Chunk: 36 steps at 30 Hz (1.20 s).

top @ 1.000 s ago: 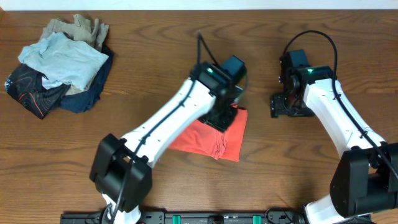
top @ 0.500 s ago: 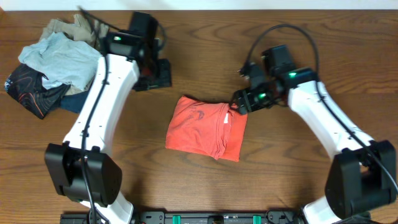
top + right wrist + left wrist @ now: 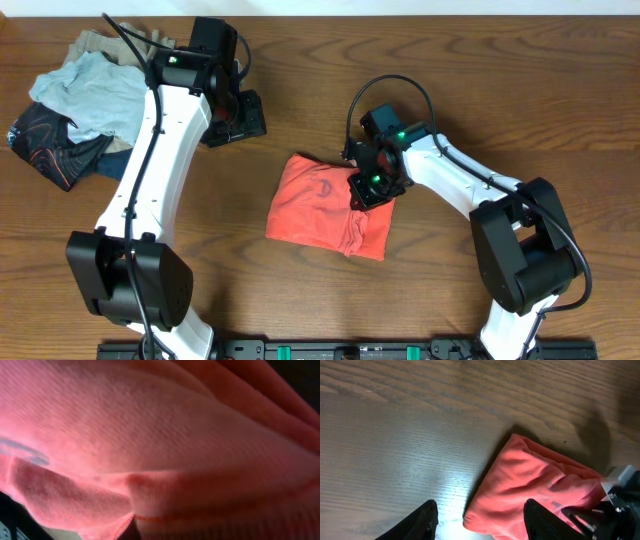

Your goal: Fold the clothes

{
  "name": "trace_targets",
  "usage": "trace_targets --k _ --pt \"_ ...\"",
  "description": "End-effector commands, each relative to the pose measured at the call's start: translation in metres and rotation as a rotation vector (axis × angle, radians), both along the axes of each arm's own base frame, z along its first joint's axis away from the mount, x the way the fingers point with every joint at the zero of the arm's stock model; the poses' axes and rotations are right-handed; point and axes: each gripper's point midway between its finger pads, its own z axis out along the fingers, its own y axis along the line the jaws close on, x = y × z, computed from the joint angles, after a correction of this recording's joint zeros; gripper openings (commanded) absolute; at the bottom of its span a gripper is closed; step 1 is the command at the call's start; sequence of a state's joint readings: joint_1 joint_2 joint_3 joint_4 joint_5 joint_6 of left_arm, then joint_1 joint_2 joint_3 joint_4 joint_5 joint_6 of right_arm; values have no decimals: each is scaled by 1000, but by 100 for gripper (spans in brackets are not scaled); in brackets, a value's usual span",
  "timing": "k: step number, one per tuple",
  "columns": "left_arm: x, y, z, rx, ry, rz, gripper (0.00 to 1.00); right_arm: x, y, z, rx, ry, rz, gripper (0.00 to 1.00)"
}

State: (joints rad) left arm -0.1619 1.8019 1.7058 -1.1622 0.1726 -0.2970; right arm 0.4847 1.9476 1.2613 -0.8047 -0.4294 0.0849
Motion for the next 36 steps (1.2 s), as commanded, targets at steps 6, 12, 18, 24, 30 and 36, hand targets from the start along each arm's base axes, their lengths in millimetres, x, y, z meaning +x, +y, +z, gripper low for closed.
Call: trace_targets --k 6,12,18,24,30,36 --pt "-4 2 -4 8 16 16 57 12 -25 63 6 -18 -144 2" --pt "-4 2 -4 8 17 16 57 -11 -80 64 -232 23 -186 18" --pt "-4 2 -4 8 17 16 57 -44 -107 39 -365 122 -191 17" --pt "-4 2 -4 8 16 15 58 -37 -95 27 -297 99 -232 16" --pt "-4 2 -4 8 16 15 57 2 -33 72 49 7 -170 29" --pt "-4 2 -4 8 16 15 58 29 28 117 389 -141 -32 43"
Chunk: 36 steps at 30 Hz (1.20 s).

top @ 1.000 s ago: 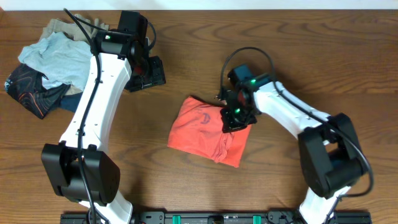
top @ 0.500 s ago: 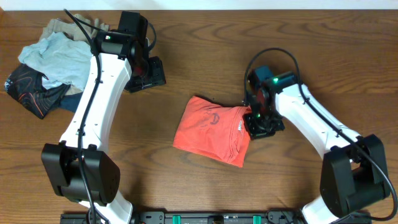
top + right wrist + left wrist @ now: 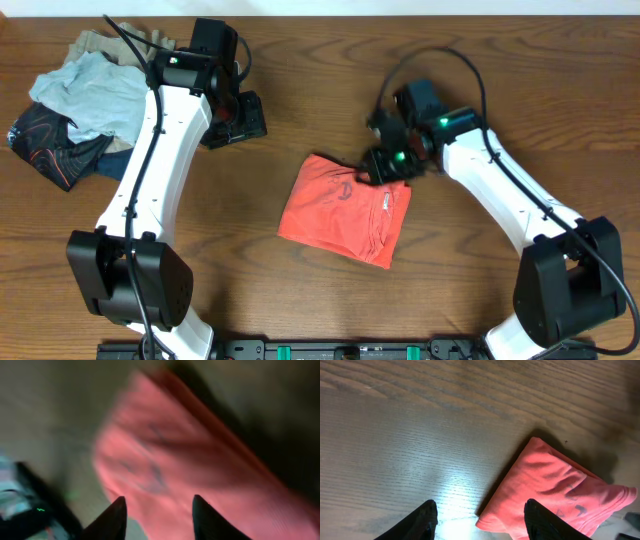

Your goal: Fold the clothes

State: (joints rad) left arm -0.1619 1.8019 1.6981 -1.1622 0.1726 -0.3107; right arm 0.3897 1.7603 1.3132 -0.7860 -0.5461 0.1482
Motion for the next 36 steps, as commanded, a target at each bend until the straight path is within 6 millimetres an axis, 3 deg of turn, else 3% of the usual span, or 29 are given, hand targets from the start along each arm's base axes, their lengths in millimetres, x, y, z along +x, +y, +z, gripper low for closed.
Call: trace_targets --k 1,4,10,13,17,20,29,33,36 --pt "-3 2 -2 9 7 2 58 -6 33 24 161 -33 111 43" --pt "-3 2 -2 9 7 2 58 -4 34 7 74 -52 107 43" --pt "-3 1 -2 9 6 2 58 -14 12 -52 -127 76 76 44" --pt "-3 2 -2 9 7 2 58 -36 -13 -83 -267 227 45 37" --pt "-3 1 -2 9 6 2 58 -62 -66 -101 -547 356 -17 38" --pt "-2 1 -2 9 5 3 62 -58 -87 -103 -669 319 -22 41" --pt "-2 1 -2 9 3 2 65 -36 -126 -102 -869 225 -169 50" --pt "-2 1 -2 9 3 2 66 -6 -155 -96 -1003 78 -233 51" --pt "-2 1 -2 9 3 2 66 23 -184 -82 -1142 -69 -311 64"
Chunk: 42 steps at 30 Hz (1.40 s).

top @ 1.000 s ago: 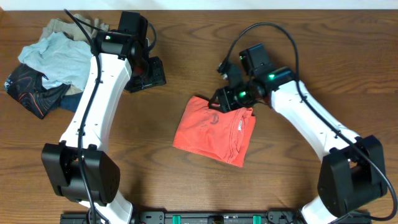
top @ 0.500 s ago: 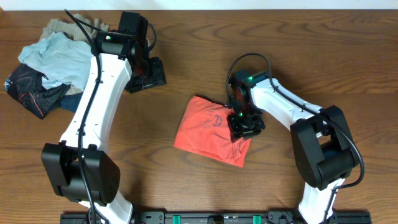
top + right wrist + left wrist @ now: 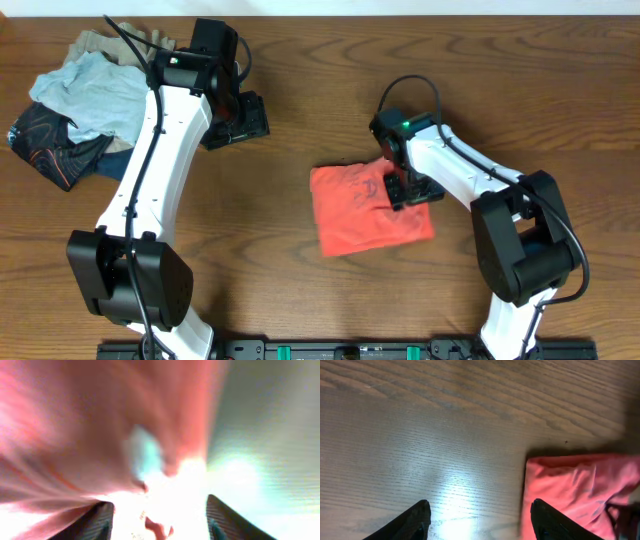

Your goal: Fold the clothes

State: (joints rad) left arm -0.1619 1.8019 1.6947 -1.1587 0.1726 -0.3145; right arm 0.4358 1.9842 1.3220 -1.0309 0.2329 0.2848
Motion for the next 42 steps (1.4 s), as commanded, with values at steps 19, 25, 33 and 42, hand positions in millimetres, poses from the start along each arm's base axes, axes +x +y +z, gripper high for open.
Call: trace_targets --k 19,25,33,42 --pt "20 -44 -10 -13 -127 -140 66 49 34 105 369 -310 -25 59" --pt "6 -79 -43 -9 -81 -251 66 -5 80 99 644 -30 100 55" --pt "-8 -133 -86 -57 -15 -407 66 -31 50 51 492 95 37 52" --pt "-45 -167 -128 -74 136 -501 66 -16 -15 8 197 -45 -91 51"
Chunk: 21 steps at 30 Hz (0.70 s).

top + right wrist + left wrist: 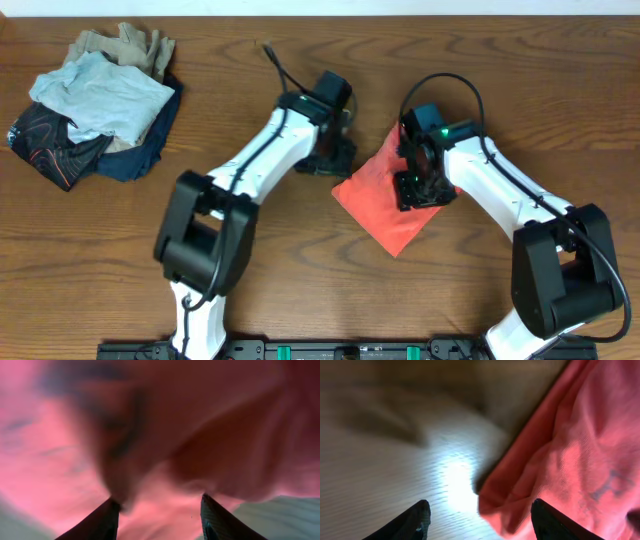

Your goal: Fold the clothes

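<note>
A folded red shirt [385,215] lies as a diamond on the wooden table [300,280], right of centre. My left gripper [335,160] is open at the shirt's left corner; in the left wrist view the left gripper [480,527] straddles the folded edge of the shirt [570,450]. My right gripper [418,190] rests open on the shirt's upper right part. Blurred red cloth [60,450] fills the right wrist view between the spread fingers of the right gripper [162,525].
A heap of unfolded clothes [90,100], in grey-blue, tan and dark fabrics, sits at the table's back left corner. Bare wood surrounds the red shirt.
My left arm has moved from the back left of the table to the shirt's left corner. The shirt has turned from a near-square lie into a diamond, slightly farther back. My right gripper stays on it.
The red shirt first lay at the table's centre under my right gripper, the left arm parked back left. It then lay slightly further right with the gripper at its upper right corner, then further right and turned. Now it is a diamond with both grippers at it.
</note>
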{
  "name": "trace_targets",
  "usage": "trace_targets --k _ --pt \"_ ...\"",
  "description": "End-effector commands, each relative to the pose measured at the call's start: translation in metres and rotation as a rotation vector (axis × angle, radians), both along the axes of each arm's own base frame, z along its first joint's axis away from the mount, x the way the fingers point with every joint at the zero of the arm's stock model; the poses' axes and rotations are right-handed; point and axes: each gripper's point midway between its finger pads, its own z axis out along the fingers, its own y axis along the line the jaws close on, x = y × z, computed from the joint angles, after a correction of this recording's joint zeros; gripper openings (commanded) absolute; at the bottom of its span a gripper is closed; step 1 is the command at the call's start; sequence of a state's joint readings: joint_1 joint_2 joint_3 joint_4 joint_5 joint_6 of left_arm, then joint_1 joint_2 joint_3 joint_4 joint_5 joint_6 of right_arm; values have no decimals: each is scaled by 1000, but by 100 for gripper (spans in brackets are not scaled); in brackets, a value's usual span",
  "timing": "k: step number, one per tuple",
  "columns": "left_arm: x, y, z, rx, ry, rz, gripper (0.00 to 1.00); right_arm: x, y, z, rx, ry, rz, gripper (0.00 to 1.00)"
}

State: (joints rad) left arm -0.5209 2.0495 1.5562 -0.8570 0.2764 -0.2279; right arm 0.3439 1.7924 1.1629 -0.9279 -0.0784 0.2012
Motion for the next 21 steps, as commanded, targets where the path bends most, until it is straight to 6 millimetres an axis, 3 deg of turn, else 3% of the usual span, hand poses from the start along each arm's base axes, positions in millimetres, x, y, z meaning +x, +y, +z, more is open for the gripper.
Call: trace_targets --k 1,7,9,12,14,17,21 --pt "-18 -9 -10 0 54 -49 66 9 -40 -13 -175 -59 -93 51" --pt "-45 -6 -21 60 152 -77 65 26 -82 -19 -319 -158 -162 58" --pt "-56 1 -20 87 197 -77 58 35 -98 -15 -379 -199 -189 61" --pt "-69 10 -18 121 255 -75 56 55 -116 -9 -416 -280 -232 64" --pt "-75 13 -17 136 281 -75 54 67 -117 -8 -384 -317 -218 64" --pt "-77 15 -16 143 291 -73 42 75 -108 -9 -307 -325 -161 67" --pt "-55 11 -1 93 211 -102 43 68 -98 -11 -279 -298 -133 75"
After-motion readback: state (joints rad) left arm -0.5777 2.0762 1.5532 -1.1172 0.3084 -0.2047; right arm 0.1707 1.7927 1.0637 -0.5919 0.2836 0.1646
